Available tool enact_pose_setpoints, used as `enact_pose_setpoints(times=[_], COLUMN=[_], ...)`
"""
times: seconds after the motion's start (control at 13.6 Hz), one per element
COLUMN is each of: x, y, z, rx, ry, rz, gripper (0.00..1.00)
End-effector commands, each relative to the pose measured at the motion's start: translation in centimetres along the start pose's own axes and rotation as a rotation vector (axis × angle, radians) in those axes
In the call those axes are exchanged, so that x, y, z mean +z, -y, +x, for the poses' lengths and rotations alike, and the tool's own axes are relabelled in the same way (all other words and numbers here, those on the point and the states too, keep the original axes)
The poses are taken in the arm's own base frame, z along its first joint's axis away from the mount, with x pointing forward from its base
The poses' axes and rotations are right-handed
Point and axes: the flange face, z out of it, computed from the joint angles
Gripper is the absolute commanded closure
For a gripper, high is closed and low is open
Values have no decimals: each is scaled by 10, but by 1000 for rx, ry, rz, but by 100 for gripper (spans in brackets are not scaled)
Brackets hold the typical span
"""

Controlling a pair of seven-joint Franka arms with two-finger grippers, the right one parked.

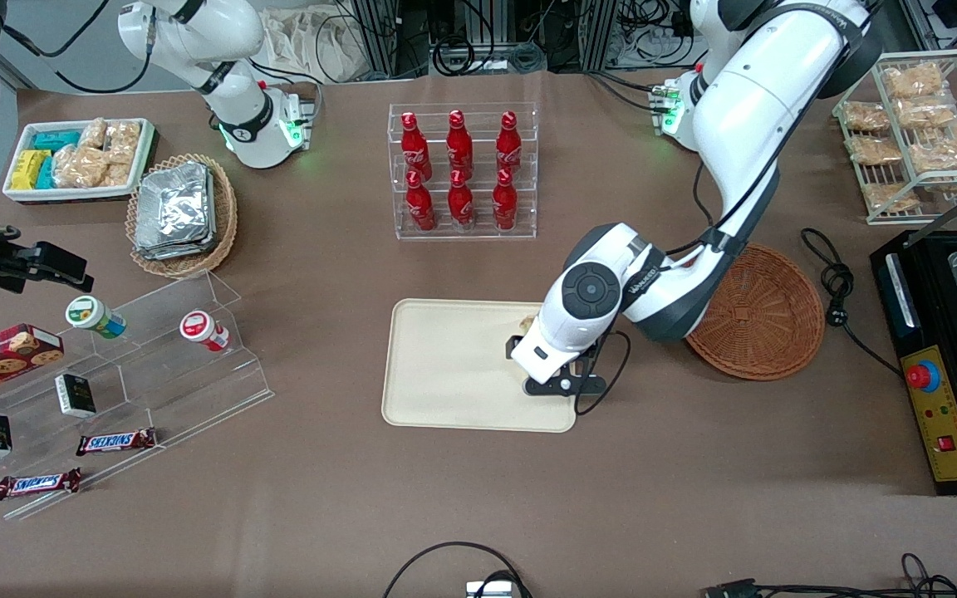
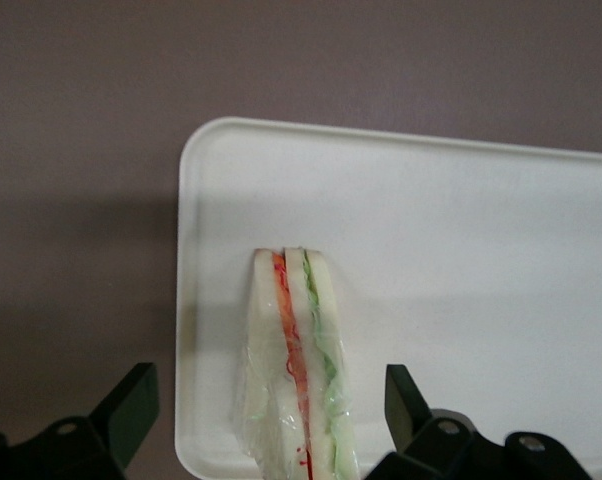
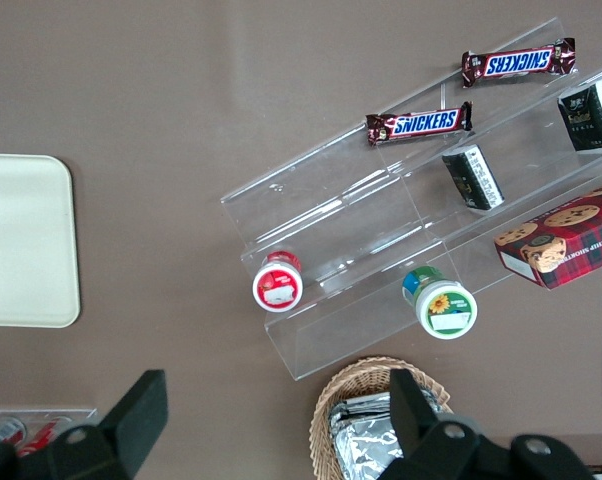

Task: Place sandwich from basket to tray

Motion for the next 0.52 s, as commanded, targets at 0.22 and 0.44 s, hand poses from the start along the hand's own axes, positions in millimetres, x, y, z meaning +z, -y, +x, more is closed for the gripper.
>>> enact_pose_setpoints(times=[0.22,0.44], x=[-96,-140], y=[43,81], z=[21,28], rx=[-102,-150], ry=[-68,-100], rz=[116,170], gripper=[0,0])
